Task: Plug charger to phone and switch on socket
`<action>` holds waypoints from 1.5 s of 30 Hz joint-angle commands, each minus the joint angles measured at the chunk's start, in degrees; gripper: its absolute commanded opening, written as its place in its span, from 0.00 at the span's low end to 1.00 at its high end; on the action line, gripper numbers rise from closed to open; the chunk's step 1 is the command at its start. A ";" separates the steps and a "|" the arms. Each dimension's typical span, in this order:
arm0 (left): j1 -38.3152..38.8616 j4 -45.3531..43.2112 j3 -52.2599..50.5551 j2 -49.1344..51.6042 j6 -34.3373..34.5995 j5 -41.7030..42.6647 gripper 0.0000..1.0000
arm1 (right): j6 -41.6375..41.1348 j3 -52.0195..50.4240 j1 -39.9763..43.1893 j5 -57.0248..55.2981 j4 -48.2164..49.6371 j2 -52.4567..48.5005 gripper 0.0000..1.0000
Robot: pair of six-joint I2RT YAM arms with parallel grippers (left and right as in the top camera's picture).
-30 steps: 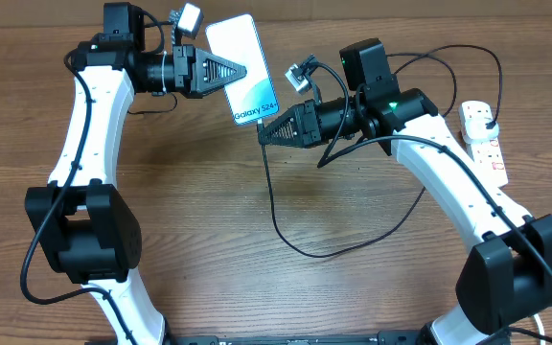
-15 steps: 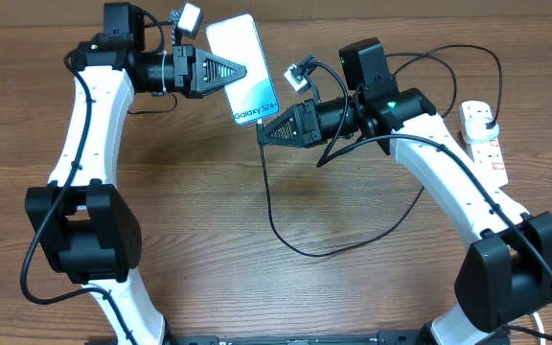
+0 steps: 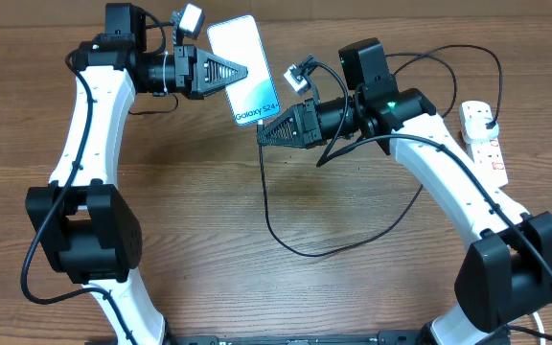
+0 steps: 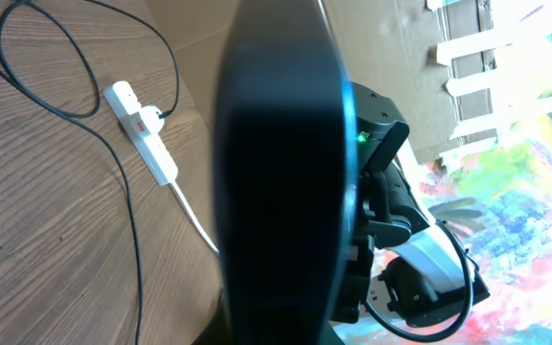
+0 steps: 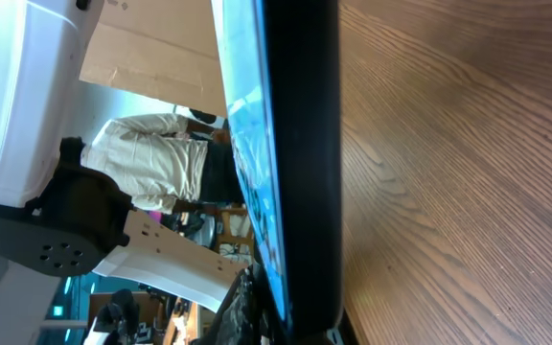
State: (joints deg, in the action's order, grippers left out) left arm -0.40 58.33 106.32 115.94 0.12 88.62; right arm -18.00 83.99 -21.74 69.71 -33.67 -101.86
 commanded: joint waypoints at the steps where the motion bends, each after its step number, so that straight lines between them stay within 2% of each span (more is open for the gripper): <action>1: 1.25 0.35 0.76 -0.35 0.13 2.10 0.04 | 0.17 0.37 0.92 2.62 0.87 -0.20 0.04; 12: 2.73 0.28 0.76 -0.35 0.07 2.10 0.05 | 0.22 0.37 1.16 2.64 -0.17 -0.22 0.04; 21: 2.73 0.28 0.76 -0.35 -0.13 2.10 0.05 | 3.45 0.37 6.10 6.08 -4.35 -0.22 0.04; 30: 3.34 0.33 0.76 -0.35 -0.07 2.10 0.05 | 3.48 0.37 5.35 4.28 -4.13 -0.22 0.04; 45: 3.32 -0.07 0.76 -0.35 5.95 2.08 0.04 | 3.02 0.37 4.57 -0.26 -3.85 -0.22 0.04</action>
State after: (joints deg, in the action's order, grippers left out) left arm 1.63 57.60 106.32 115.94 3.22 86.87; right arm -14.98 83.94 -16.93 73.28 -38.63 -101.86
